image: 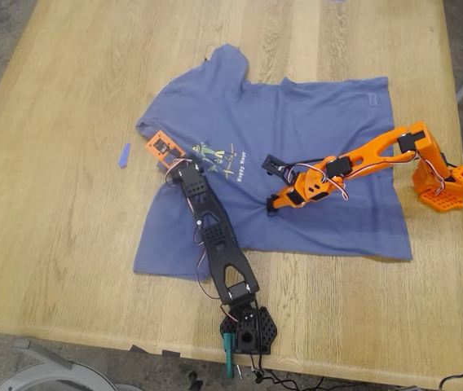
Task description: Fold a T-shirt
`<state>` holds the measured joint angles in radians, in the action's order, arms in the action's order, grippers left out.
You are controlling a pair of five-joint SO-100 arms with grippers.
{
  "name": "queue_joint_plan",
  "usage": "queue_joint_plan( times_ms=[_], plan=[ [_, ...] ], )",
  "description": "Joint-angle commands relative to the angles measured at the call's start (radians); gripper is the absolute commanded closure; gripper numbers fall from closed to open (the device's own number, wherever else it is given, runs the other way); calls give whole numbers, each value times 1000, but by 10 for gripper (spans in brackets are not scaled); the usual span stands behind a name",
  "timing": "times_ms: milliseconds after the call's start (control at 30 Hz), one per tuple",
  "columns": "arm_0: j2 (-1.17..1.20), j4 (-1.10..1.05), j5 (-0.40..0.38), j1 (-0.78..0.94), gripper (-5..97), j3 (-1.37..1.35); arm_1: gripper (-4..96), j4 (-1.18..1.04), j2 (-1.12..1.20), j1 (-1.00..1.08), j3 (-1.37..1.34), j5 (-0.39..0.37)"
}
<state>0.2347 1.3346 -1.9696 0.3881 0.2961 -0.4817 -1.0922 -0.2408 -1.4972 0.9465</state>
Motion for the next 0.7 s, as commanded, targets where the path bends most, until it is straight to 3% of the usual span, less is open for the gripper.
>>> queue_joint_plan(
  times_ms=[0,667],
  plan=[
    [235,9,-6,-23,918,41,913,-15,-80,15,18,9],
    [399,46,0,-143,919,40,913,-31,-152,143,207,49]
  ],
)
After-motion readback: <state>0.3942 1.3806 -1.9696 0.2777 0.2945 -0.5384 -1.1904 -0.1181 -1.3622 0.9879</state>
